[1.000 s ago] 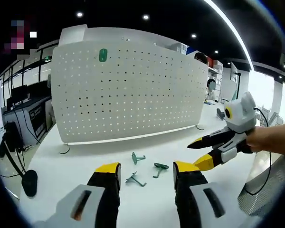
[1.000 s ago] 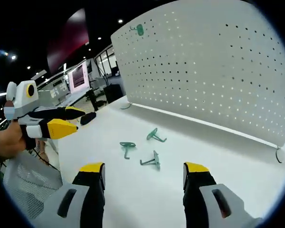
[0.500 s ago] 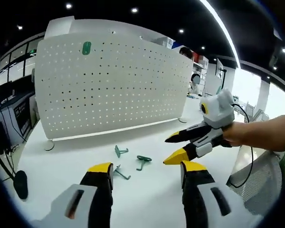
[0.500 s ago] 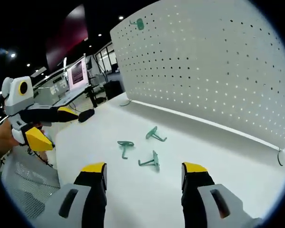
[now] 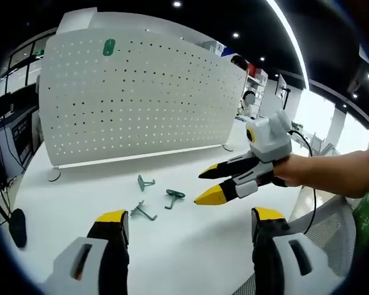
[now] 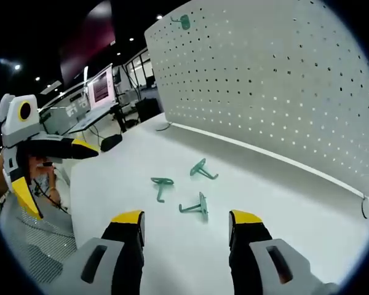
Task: Insert the hook assembly into the mounting plate slot until the hook locks in place.
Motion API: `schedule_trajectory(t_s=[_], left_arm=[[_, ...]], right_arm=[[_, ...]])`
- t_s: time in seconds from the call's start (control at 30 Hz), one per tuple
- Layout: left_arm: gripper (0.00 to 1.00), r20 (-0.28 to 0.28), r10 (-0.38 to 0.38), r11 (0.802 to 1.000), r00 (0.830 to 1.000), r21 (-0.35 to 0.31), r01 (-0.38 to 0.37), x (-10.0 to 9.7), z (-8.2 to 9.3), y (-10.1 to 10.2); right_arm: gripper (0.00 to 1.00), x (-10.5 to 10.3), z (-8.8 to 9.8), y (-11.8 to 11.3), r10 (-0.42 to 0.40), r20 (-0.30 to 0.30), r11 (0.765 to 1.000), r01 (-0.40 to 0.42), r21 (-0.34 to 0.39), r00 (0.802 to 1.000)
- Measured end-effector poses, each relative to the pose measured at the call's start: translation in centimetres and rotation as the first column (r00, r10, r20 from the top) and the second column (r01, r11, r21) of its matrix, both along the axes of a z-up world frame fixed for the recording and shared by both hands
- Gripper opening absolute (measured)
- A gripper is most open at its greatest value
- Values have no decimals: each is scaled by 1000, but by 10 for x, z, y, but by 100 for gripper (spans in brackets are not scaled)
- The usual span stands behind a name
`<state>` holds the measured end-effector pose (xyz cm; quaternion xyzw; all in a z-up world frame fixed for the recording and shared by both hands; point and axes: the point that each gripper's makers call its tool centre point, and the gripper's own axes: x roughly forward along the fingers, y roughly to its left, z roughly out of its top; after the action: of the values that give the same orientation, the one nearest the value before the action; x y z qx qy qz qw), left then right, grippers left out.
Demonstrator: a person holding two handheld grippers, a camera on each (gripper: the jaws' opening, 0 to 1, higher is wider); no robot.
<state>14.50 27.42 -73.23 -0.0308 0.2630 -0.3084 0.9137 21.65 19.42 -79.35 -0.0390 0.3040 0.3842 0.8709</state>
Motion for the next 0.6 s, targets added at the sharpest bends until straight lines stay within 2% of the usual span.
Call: schedule_trajectory(t_s=[0.2, 0.6], left_arm=[[92, -17, -20, 1000, 1000, -7, 20, -4, -4, -3], [97, -46, -46, 999, 998, -18, 45, -6, -6, -5]], right_arm=[[50, 4, -4, 3, 8, -6, 1000, -8, -11, 1000], [37, 10, -15, 5, 27, -12, 998, -28, -61, 1000]])
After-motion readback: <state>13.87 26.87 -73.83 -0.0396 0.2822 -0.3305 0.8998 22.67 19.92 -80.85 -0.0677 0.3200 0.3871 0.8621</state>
